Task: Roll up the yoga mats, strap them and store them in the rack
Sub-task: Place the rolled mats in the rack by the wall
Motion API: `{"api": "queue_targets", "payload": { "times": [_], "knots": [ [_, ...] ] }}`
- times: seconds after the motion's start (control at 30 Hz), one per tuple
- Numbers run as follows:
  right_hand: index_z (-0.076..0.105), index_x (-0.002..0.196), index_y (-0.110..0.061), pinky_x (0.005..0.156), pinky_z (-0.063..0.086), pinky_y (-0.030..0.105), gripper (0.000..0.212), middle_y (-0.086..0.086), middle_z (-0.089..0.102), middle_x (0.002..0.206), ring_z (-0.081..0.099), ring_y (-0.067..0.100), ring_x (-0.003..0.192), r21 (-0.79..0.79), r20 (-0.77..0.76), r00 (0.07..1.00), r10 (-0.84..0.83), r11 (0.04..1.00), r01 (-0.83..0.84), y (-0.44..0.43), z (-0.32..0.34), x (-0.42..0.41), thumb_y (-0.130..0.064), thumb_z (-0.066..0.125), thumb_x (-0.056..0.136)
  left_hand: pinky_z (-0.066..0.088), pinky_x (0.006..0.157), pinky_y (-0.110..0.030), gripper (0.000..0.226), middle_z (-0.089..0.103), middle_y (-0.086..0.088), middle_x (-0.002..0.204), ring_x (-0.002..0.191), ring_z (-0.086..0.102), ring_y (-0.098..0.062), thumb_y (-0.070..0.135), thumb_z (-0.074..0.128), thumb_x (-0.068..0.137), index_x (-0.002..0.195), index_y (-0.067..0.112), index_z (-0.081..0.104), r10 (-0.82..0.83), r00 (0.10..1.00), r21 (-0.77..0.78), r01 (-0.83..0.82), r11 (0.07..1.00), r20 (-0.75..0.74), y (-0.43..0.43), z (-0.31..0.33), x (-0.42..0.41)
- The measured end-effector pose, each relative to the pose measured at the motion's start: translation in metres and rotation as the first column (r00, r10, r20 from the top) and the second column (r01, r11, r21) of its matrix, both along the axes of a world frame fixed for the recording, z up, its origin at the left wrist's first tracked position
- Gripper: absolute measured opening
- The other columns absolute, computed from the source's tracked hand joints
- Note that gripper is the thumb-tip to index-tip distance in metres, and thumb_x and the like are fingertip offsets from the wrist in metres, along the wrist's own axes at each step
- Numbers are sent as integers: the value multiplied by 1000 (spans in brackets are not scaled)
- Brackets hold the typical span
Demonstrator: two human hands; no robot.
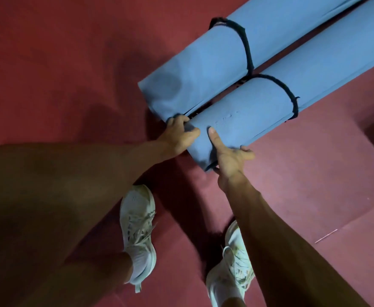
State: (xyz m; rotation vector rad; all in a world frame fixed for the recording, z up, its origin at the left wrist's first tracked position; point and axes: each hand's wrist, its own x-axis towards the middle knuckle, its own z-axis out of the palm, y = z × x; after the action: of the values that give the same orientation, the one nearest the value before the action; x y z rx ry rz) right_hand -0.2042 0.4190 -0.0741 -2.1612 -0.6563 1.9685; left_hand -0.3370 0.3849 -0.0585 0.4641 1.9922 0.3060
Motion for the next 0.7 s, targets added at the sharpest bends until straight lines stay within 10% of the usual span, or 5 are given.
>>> {"api": "queue_targets", "payload": {
  "times": [0.37, 0.53, 0.7],
  "knots": [
    [25, 123, -21, 91, 51, 36, 96, -9, 55, 101, 61, 13, 94, 68, 11, 992, -123, 990, 122, 26, 134, 25, -45, 90, 56, 36, 106, -40, 69, 51, 4, 120, 117, 50, -17, 72, 48, 48, 102, 31, 57, 8, 999, 91, -4, 996, -45, 14, 143, 32],
    [39, 125, -16, 87, 53, 40, 100, -4, 60, 104, 62, 21, 95, 80, 42, 998, -40, 996, 36, 55, 250, 53, -61, 84, 48, 39, 81, -23, 47, 49, 1, 111, 102, 51, -12, 60, 64, 73, 98, 22, 53, 63, 998, 194, -67, 979, 24, 32, 245, 61],
    [62, 114, -14, 56, 54, 24, 56, 3, 72, 99, 71, 20, 85, 41, -51, 998, 25, 999, -23, 82, 358, 83, -46, 80, 71, 32, 63, -27, 42, 45, 8, 80, 74, 45, -10, 53, 66, 80, 87, 20, 41, 147, 985, 201, -162, 966, 91, 54, 344, 90]
  ]
}}
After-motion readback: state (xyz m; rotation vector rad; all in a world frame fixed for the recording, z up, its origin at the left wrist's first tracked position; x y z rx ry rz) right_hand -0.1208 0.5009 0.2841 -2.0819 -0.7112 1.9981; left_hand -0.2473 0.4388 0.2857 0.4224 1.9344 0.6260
